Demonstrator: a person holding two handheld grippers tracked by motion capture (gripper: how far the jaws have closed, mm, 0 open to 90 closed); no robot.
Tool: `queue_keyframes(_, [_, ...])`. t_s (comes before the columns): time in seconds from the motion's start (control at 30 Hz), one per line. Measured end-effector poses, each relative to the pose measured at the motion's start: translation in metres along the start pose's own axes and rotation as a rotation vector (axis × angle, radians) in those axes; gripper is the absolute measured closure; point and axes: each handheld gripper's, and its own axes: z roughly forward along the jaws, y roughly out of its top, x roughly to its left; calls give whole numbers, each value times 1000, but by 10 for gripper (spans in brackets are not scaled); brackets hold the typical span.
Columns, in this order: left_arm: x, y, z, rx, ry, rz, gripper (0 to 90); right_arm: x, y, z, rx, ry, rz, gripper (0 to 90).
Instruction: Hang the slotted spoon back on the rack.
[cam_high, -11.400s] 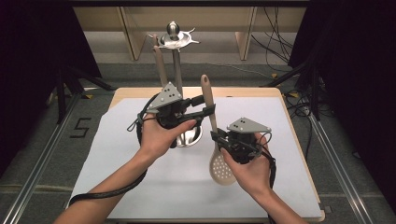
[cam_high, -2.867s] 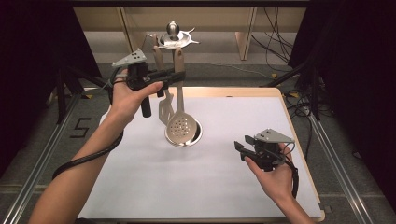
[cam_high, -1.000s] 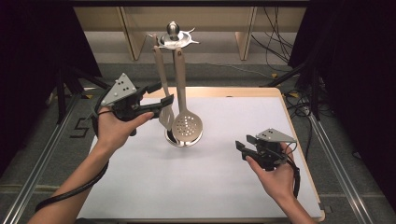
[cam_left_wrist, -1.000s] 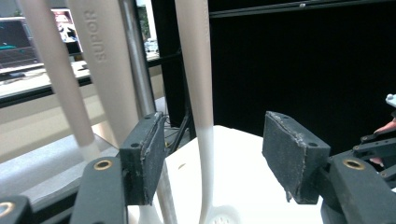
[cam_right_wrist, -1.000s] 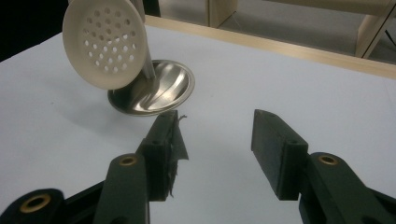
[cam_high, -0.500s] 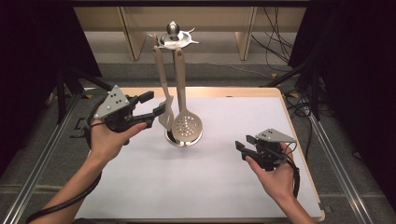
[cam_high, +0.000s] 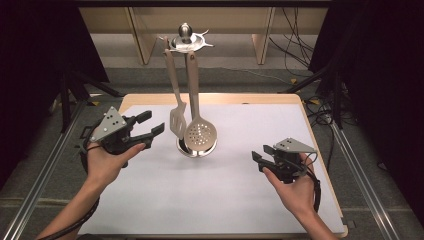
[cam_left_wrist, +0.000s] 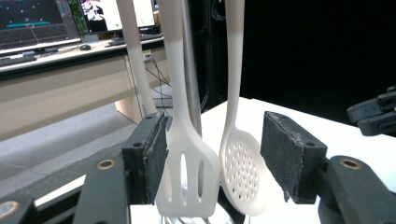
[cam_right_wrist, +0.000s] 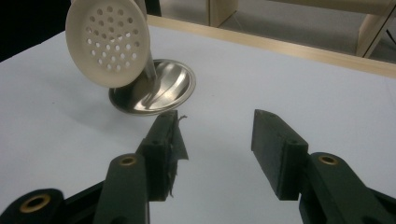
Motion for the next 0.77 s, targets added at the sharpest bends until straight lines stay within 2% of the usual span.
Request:
queue_keyframes(0.07, [2,-8,-1,2,8,-3,403,0,0,0,0,-2,3,523])
queue_keyframes(0.23, [4,-25,-4,-3,14,-42,409,-2,-1,1,-8,-6,-9,524])
queue_keyframes(0.27, [4,-27,-4,-3,7,-58,412,-1,-1,2,-5,-1,-1,524])
queue_keyframes(0.33, [4,-29,-5,-3,10,-60,416,-1,-1,3,-13,1,3,524])
queue_keyframes(0.43, [3,-33,-5,-28,14,-78,419,-1,-1,0,-2,0,5,524])
queue_keyframes(0.47, [3,-35,-8,-12,38,-75,424,-2,-1,1,-17,-1,10,524])
queue_keyframes(0.5, [3,-36,-8,-15,44,-66,430,-7,-1,1,-21,-9,-34,524])
queue_keyframes(0.53, [3,-38,-9,-17,52,-67,446,-5,-2,-1,-12,-3,15,524])
queue_keyframes(0.63, [0,-45,-8,-33,71,-85,467,-7,-3,0,-21,-4,8,524])
queue_keyframes(0.77, [-2,-53,-7,-9,85,-64,496,-11,-7,1,-11,-6,18,523])
